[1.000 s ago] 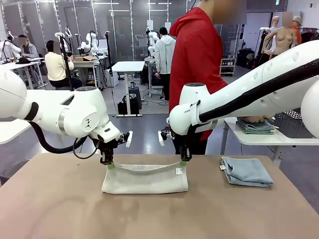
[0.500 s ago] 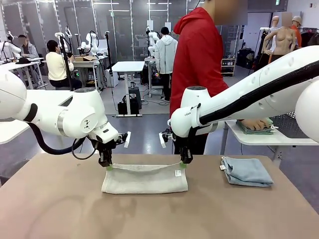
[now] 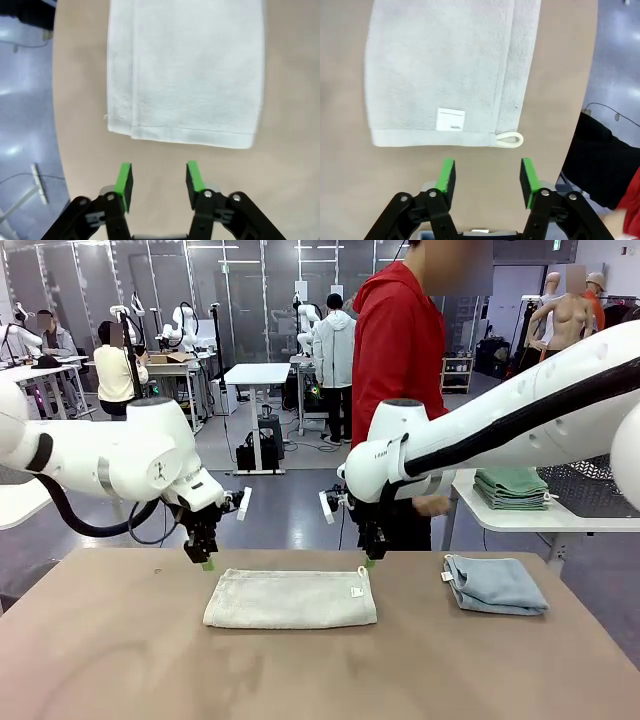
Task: Fold the towels and place them in the basket.
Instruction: When a person lays out a Towel with hook on the table, fold it in half twice.
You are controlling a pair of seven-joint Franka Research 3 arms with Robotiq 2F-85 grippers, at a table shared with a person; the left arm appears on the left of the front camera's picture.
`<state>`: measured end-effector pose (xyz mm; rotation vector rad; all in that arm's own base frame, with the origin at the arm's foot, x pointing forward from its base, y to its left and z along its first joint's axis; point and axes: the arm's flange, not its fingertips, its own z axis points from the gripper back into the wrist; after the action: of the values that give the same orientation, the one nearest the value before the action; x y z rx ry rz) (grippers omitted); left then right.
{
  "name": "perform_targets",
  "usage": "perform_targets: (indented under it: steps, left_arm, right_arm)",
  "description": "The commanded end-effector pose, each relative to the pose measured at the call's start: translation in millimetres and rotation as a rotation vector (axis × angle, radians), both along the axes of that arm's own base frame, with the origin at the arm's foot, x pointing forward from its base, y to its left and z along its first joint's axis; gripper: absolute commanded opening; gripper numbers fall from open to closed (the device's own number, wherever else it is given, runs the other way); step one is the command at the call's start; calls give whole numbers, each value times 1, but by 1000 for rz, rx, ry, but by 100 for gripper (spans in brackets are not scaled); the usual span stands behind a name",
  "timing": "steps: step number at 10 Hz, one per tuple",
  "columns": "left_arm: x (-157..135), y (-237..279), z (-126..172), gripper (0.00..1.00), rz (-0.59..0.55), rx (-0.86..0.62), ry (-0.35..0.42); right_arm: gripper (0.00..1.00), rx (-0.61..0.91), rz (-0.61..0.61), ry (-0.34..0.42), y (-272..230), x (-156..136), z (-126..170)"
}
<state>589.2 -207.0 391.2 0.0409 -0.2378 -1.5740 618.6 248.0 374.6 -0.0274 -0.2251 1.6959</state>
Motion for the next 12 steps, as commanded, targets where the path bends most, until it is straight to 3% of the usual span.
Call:
perform_targets:
  steps: [1,2,3,4,5,6,8,9,10,12]
  left_arm:
    - [-48,13,48,60,-49,-53,97]
    - [-65,21,71,100,-64,-81,86]
    - [-76,37,88,80,-70,-116,52]
    - [-77,51,94,100,-82,-176,50]
    - [-77,61,96,90,-78,-219,21]
    - [-79,70,97,90,-78,-252,29]
    - [-81,82,98,90,-79,-286,30]
    - [-78,88,95,90,-86,-309,29]
    - [-76,90,92,90,-86,-321,34]
    - [-72,97,87,90,-100,-357,28]
  right_arm:
    - [100,30,-88,63,1,-48,43]
    - [90,37,-102,74,3,-72,68]
    - [100,29,-116,72,1,-97,93]
    - [100,52,-165,48,-3,-114,109]
    - [100,94,-244,25,-8,-127,117]
    - [100,219,-452,46,-18,-141,126]
    - [100,376,-1057,45,-40,-161,134]
    - [100,492,-1260,20,-48,-164,134]
    - [100,547,-1478,65,-54,-171,132]
    - [100,491,-1672,216,-57,-178,130]
